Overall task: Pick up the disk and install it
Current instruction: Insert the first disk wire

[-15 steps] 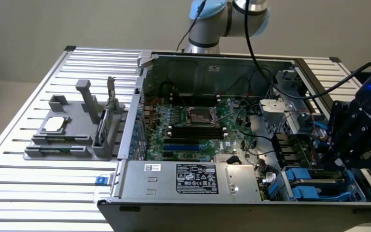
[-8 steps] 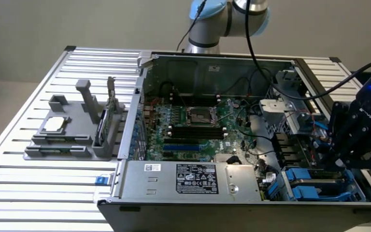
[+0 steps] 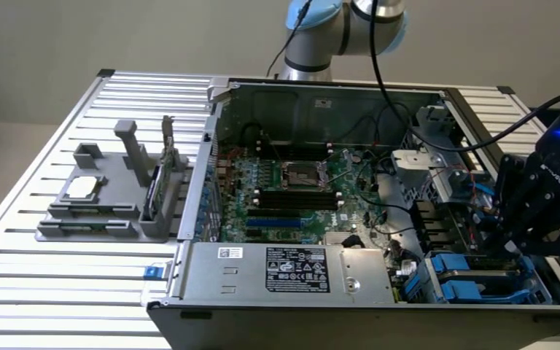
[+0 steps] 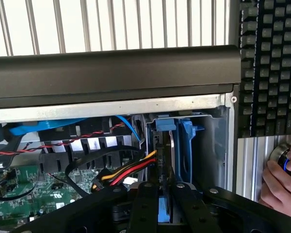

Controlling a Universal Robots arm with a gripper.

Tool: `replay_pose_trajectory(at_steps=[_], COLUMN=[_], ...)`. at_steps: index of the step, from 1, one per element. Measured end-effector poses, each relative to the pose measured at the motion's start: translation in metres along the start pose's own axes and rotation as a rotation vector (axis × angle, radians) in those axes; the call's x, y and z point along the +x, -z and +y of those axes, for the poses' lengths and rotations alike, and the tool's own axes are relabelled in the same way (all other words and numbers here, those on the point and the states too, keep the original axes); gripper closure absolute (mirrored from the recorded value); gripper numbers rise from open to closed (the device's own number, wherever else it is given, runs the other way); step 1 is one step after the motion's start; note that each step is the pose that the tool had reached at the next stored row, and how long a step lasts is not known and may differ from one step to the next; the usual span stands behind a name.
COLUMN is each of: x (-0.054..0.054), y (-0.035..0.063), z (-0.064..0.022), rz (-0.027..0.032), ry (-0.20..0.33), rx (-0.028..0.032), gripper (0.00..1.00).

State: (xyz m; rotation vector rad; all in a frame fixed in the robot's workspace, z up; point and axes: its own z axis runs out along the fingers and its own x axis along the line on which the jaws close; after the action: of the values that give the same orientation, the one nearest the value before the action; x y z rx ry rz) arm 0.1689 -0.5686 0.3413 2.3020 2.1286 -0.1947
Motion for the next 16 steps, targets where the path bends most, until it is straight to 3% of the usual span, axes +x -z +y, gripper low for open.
replay_pose_trajectory(at_steps=[16], x=[0.0015], y=[-0.0019], z=[0.0013], rz=[-0.0043], ry=[0.001], rx=[0.0022], gripper=[0.84])
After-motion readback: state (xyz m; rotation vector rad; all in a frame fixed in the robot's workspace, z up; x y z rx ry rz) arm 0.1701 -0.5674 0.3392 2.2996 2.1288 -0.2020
